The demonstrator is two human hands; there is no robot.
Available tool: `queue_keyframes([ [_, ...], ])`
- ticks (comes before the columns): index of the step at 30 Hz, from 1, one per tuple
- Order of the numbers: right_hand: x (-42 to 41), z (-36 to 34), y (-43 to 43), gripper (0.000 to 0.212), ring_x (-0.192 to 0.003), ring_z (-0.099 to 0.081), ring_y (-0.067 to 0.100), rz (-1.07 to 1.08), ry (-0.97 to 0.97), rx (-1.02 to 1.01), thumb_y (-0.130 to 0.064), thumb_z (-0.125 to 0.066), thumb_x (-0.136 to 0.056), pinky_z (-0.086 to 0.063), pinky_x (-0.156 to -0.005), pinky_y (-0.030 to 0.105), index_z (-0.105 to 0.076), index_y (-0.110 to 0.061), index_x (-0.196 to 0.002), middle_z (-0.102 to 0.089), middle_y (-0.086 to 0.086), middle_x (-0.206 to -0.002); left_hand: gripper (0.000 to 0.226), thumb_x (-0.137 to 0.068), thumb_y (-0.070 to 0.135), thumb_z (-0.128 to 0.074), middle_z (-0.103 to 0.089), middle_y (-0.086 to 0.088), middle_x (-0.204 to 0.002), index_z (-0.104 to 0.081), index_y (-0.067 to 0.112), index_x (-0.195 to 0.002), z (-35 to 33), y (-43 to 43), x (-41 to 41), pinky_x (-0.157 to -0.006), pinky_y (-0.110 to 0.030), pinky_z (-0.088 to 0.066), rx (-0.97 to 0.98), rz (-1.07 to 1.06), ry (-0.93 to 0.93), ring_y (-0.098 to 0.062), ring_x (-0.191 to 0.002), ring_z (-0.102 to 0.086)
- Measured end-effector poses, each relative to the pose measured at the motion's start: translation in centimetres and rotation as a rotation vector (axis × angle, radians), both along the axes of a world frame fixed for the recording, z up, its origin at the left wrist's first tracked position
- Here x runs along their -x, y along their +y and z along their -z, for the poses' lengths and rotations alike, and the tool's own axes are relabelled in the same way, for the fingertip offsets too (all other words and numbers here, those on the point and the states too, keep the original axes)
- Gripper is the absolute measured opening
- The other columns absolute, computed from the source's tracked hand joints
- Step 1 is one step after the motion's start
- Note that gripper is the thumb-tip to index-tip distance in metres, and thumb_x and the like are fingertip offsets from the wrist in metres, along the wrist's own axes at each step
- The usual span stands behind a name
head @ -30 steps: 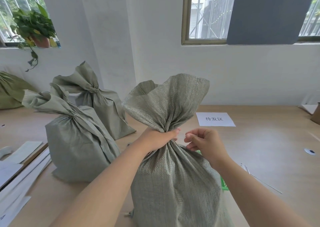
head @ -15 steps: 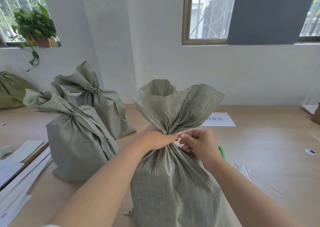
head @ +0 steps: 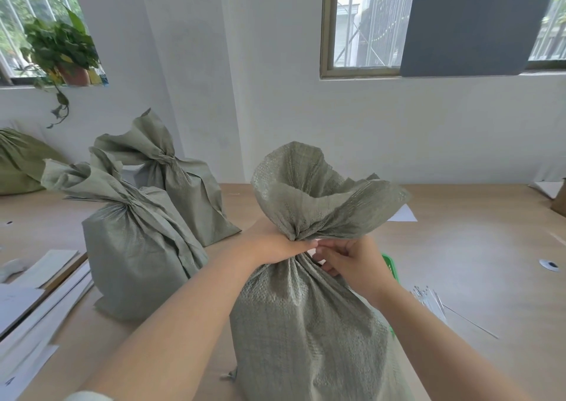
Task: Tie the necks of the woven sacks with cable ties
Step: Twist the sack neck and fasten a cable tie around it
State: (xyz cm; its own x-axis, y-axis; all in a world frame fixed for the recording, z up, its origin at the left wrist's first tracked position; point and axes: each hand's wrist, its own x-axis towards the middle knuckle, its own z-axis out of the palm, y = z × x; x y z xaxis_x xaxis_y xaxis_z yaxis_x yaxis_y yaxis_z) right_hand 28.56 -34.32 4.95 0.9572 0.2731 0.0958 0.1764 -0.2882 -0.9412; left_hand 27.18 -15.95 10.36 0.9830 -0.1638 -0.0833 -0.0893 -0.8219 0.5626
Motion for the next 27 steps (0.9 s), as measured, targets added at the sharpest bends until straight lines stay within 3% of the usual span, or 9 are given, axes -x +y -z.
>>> queue_keyframes([
  [2,0.0,0.1,0.0,0.022,-0.056,-0.065,0.004,0.011,-0.033,0.041,-0.015,-0.065,-0.095,-0.056,-0.060,0.022,-0.072,-0.035,-0.089,-0.075,-0.013,-0.070,0.060,-0.091,0.051,-0.068,-0.056,0.016,-0.140,-0.052,0.033,-0.145,0.3,0.2,-0.1,-0.108,-0.021,-0.035,0.065,-0.001,0.000,-0.004,-0.131,-0.046],
  [6,-0.1,0.0,-0.1,0.017,-0.051,-0.064,0.001,0.037,-0.069,0.091,-0.017,-0.061,-0.097,-0.051,-0.053,0.017,-0.077,-0.014,-0.091,-0.072,-0.015,-0.062,0.067,-0.084,0.056,-0.074,-0.058,0.017,-0.141,-0.049,0.040,-0.145,0.8,0.8,-0.3,-0.116,-0.035,-0.040,0.112,-0.015,0.005,-0.007,-0.131,-0.051],
  [9,0.1,-0.2,0.0,0.023,-0.049,-0.064,0.004,0.050,-0.104,0.124,-0.017,-0.060,-0.097,-0.055,-0.052,0.022,-0.072,-0.016,-0.077,-0.070,-0.014,-0.058,0.069,-0.081,0.063,-0.071,-0.060,0.020,-0.137,-0.050,0.043,-0.144,0.8,0.8,-0.3,-0.113,-0.035,-0.042,0.083,-0.011,-0.008,-0.004,-0.128,-0.053],
  [13,0.1,-0.2,0.3,0.026,-0.051,-0.067,0.013,0.055,-0.182,0.161,-0.014,-0.060,-0.096,-0.059,-0.054,0.034,-0.066,-0.018,-0.071,-0.071,-0.003,-0.062,0.055,-0.087,0.048,-0.074,-0.065,0.012,-0.130,-0.059,0.032,-0.137,0.9,0.8,-0.5,-0.108,-0.029,-0.044,0.072,-0.041,-0.022,-0.009,-0.125,-0.055],
  [16,0.0,0.0,0.3,0.025,-0.053,-0.066,0.014,0.072,-0.238,0.162,-0.010,-0.061,-0.094,-0.058,-0.059,0.041,-0.065,-0.017,-0.070,-0.068,-0.001,-0.062,0.057,-0.086,0.051,-0.074,-0.064,0.011,-0.132,-0.058,0.031,-0.138,0.5,0.5,-0.2,-0.108,-0.027,-0.042,0.072,-0.018,-0.025,-0.008,-0.125,-0.054],
  [18,-0.1,0.3,0.3,0.019,-0.056,-0.063,0.015,0.092,-0.299,0.180,-0.014,-0.065,-0.092,-0.053,-0.057,0.035,-0.065,-0.018,-0.073,-0.064,-0.006,-0.058,0.060,-0.087,0.051,-0.073,-0.061,0.011,-0.136,-0.056,0.031,-0.141,0.1,0.4,-0.1,-0.110,-0.027,-0.039,0.075,0.005,-0.009,-0.009,-0.127,-0.052],
  [21,0.1,0.3,0.2,0.011,-0.051,-0.058,0.005,0.064,-0.236,0.150,-0.022,-0.068,-0.093,-0.042,-0.053,0.015,-0.075,-0.027,-0.087,-0.064,-0.016,-0.054,0.056,-0.089,0.046,-0.073,-0.063,0.007,-0.136,-0.057,0.030,-0.140,-0.4,0.2,0.0,-0.111,-0.030,-0.041,0.040,0.014,-0.011,-0.012,-0.127,-0.053],
  [23,0.1,0.3,0.3,0.014,-0.051,-0.061,0.005,0.056,-0.188,0.110,-0.022,-0.068,-0.092,-0.043,-0.053,0.014,-0.076,-0.032,-0.086,-0.068,-0.010,-0.057,0.051,-0.088,0.044,-0.074,-0.066,0.006,-0.131,-0.062,0.028,-0.135,-0.3,0.2,-0.4,-0.110,-0.037,-0.044,0.006,0.019,-0.020,-0.014,-0.125,-0.056],
  [27,0.5,0.3,0.5,0.013,-0.053,-0.066,0.004,0.088,-0.150,-0.017,-0.008,-0.070,-0.088,-0.045,-0.052,0.014,-0.076,-0.019,-0.083,-0.071,-0.002,-0.062,0.104,-0.061,0.085,-0.060,-0.053,0.007,-0.149,-0.047,0.032,-0.150,-0.4,0.2,-1.5,-0.115,-0.043,-0.040,-0.132,0.007,0.157,-0.021,-0.134,-0.051],
])
